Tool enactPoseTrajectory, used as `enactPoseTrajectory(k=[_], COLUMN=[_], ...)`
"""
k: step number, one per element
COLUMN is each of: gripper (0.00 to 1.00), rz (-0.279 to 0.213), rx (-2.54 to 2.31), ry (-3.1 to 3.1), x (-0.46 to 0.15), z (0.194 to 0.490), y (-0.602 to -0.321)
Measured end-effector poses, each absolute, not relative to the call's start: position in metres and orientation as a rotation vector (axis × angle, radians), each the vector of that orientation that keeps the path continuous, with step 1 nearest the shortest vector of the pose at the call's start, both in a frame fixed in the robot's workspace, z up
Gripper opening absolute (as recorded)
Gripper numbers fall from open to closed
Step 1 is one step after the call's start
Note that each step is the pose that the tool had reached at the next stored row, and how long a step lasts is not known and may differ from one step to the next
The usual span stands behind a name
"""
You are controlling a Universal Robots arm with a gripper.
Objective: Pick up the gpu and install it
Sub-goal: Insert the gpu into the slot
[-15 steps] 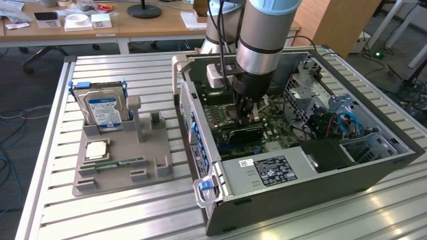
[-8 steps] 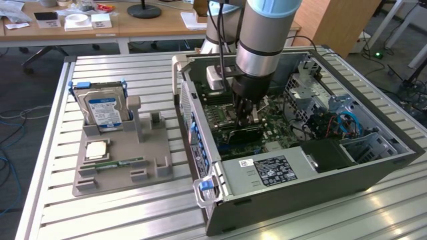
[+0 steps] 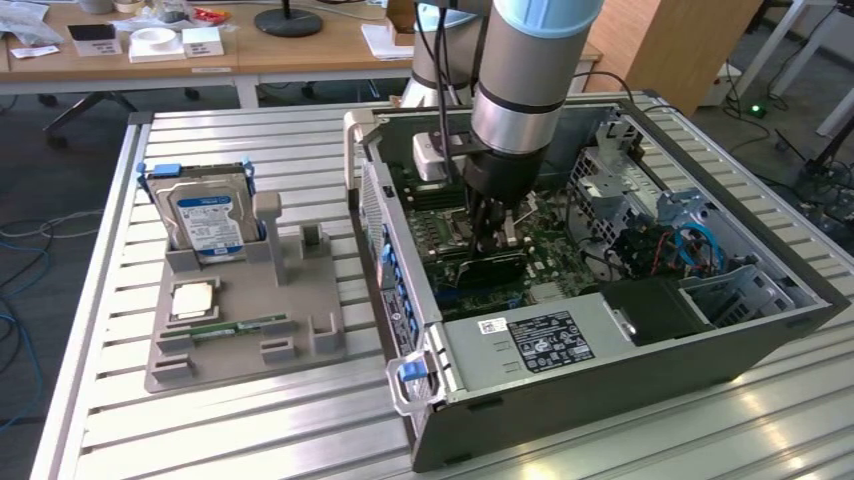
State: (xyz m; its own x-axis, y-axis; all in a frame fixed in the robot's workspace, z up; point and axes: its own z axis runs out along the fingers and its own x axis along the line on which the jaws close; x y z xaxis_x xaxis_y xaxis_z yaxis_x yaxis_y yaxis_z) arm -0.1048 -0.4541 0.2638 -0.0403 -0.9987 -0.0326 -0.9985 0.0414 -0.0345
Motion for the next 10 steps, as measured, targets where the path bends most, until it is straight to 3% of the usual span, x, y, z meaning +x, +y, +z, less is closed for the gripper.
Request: enactPoseTrajectory(k=[10], gripper=[0.11], rz=[-0.004], rx=[-2.144], ry=[2.232], x=[-0.1048], z=[0.263], y=[-0.4535])
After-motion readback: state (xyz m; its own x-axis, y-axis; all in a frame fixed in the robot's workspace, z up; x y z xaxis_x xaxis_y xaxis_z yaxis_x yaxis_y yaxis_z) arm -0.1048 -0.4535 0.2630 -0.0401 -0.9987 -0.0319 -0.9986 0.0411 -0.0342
